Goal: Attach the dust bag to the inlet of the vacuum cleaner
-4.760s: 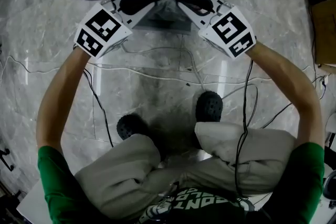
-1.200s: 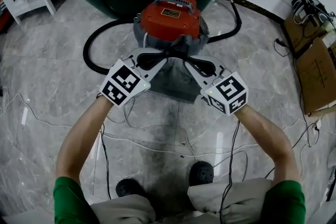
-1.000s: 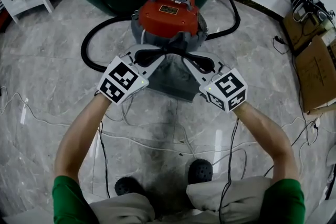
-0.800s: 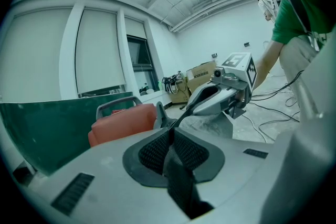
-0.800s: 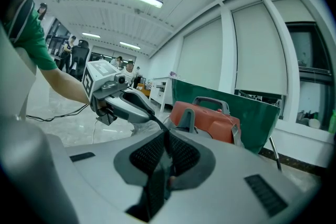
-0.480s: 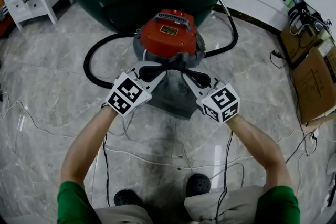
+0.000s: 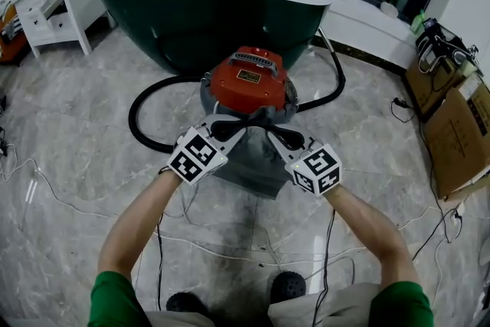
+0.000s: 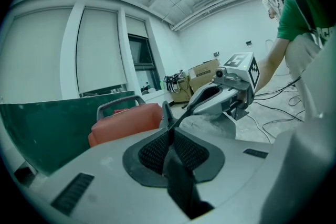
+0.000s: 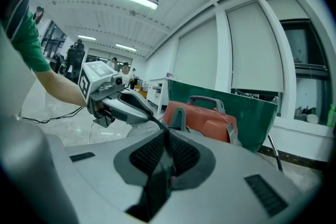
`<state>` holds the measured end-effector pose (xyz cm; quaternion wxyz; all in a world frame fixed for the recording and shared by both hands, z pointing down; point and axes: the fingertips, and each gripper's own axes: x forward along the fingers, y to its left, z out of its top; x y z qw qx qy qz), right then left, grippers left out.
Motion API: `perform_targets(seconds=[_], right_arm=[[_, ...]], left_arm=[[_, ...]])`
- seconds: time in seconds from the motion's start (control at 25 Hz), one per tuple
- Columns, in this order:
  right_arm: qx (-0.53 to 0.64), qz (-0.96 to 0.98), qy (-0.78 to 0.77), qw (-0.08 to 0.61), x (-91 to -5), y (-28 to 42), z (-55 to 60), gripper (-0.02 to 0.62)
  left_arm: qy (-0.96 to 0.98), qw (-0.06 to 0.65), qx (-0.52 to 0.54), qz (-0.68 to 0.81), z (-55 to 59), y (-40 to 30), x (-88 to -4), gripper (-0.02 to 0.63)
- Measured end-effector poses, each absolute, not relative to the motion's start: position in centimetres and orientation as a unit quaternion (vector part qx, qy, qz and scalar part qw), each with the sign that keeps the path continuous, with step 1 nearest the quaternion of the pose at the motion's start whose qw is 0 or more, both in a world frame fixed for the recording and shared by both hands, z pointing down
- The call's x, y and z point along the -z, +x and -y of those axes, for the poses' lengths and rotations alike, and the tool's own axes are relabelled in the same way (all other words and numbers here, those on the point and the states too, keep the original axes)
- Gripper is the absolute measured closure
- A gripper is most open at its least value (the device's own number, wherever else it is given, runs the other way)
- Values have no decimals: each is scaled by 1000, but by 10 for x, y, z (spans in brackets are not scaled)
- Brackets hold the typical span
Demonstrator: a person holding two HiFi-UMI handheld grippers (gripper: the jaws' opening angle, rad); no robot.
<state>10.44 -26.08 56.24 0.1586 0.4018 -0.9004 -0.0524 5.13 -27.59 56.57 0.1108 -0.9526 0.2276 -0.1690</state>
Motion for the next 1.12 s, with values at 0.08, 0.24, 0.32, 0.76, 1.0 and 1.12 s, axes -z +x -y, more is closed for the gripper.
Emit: perform_targets(seconds=[0.08,0.24,0.32,0.76,1.0,1.12], right_arm=[[54,900,403,160,-563,105,261,563],[56,900,403,158,-560,106,264,563],[56,900,403,157,-561,106,264,561],[61,903,399,149,-563,110,271,560],[58,899,412,137,-565,113,274,561],[64,894,422,135,-567,115,274,561]], left_arm=[[-953,111,168,-227,276,52,-566,569],[-952,116,168,-229,277,52,-564,569],[-952,116,168,-228,277,53,-564,569],[-953,116,159,-229,288,57,-566,566],[-950,117,144,-251,298,61,-569,565],[-950,100,132,-264,303,64,-571,566]])
